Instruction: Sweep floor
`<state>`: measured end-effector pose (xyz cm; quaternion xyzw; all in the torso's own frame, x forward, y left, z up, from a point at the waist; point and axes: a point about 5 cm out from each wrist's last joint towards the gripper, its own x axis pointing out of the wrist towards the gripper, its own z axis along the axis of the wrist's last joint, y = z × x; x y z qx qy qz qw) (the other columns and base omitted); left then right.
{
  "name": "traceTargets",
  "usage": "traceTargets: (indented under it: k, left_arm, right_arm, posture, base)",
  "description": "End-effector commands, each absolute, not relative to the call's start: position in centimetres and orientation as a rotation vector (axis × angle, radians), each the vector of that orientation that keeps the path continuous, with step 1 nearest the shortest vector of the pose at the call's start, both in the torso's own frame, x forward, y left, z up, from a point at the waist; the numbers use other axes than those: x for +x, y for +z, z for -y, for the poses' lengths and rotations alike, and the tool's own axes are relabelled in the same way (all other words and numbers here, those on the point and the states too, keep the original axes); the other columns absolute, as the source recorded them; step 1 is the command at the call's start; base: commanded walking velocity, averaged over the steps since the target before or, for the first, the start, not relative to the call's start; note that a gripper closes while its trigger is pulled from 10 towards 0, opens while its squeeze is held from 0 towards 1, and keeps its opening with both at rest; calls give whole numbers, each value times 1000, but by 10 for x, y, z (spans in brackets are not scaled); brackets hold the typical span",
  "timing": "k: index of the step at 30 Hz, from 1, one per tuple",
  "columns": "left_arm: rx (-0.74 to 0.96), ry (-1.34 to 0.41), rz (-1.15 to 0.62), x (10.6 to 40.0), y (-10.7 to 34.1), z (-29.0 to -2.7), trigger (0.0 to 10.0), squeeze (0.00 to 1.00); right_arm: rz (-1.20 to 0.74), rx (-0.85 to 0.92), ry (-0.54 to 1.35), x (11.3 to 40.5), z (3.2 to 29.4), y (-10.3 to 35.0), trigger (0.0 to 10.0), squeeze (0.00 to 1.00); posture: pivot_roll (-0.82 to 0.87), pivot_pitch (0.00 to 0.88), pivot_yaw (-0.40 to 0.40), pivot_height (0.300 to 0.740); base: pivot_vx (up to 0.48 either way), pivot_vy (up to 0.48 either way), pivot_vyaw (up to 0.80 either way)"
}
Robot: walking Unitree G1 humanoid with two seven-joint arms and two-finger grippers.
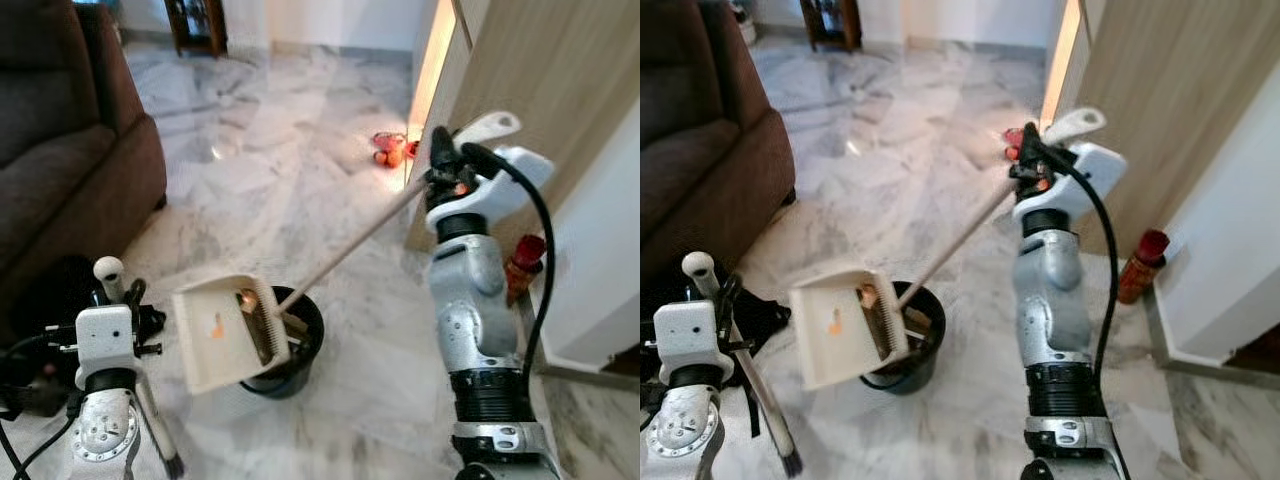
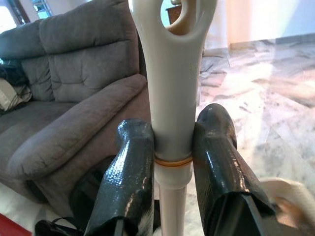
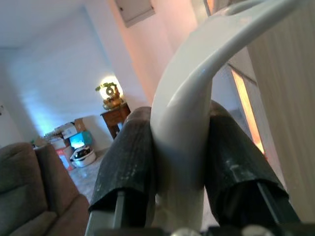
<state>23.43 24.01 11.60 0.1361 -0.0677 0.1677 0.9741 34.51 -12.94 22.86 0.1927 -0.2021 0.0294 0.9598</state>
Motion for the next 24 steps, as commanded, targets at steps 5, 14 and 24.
traceTargets:
  k: [5, 14, 24]
  left_arm:
    - [291, 343, 179, 235, 125, -242, 10000, 0]
    - [289, 346, 186, 235, 126, -242, 10000, 0]
    - [279, 345, 195, 235, 127, -241, 10000, 0]
  right_arm:
    - [464, 421, 95, 343, 120, 243, 10000, 0]
    - [466, 416, 108, 341, 116, 244, 10000, 0]
    - [464, 417, 114, 341, 115, 243, 10000, 0]
  posture:
    - [186, 95, -27, 740]
    - [188, 104, -29, 740]
    - [189, 107, -28, 740]
  base:
    - [272, 0, 0]
    - [268, 0, 0]
    - [53, 0, 631]
